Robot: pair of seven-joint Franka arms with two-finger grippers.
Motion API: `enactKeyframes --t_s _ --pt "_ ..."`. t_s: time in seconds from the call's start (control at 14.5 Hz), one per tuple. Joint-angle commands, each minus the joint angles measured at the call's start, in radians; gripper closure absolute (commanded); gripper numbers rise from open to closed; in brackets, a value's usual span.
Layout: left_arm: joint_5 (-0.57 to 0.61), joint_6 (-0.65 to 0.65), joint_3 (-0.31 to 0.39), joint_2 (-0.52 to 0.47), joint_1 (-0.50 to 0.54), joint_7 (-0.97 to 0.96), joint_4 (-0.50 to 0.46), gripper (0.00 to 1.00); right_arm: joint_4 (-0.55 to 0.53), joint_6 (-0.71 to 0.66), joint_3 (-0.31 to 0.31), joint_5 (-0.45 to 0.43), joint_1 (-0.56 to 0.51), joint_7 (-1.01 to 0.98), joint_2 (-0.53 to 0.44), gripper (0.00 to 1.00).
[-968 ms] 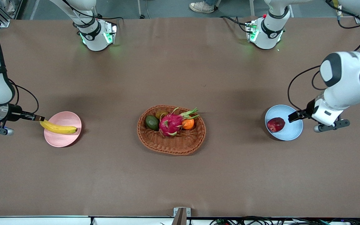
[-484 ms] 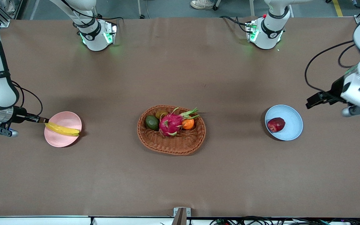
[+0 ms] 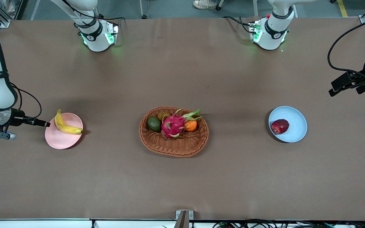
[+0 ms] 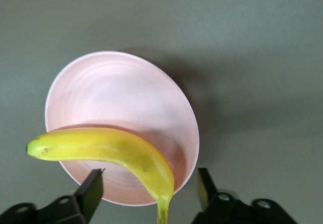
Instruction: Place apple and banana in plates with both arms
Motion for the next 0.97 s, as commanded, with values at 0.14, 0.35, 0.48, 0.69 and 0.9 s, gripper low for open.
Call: enactKeyframes --t_s 0.14,0.35,0.48,0.69,0.9 --pt "-0.005 -0.026 -0.004 0.021 0.003 0.011 0.057 0.00 0.127 -0.154 0.006 -0.074 0.048 -0.018 -0.061 0.00" --pt "-0.002 -0.026 0.000 0.021 0.008 0.029 0.067 0.00 0.238 -0.310 0.007 -0.160 0.123 0.132 -0.091 0.00" --pt "-0.004 -0.033 0.002 0.020 0.008 0.057 0.069 0.00 0.325 -0.429 0.007 -0.193 0.177 0.203 -0.104 0.00" --pt "-0.004 -0.033 -0.003 0.018 0.006 0.057 0.068 0.00 0.462 -0.594 0.009 -0.238 0.246 0.287 -0.103 0.00" --pt "-0.005 -0.033 -0.004 0.018 0.004 0.055 0.068 0.00 0.546 -0.649 0.009 -0.287 0.298 0.335 -0.098 0.00"
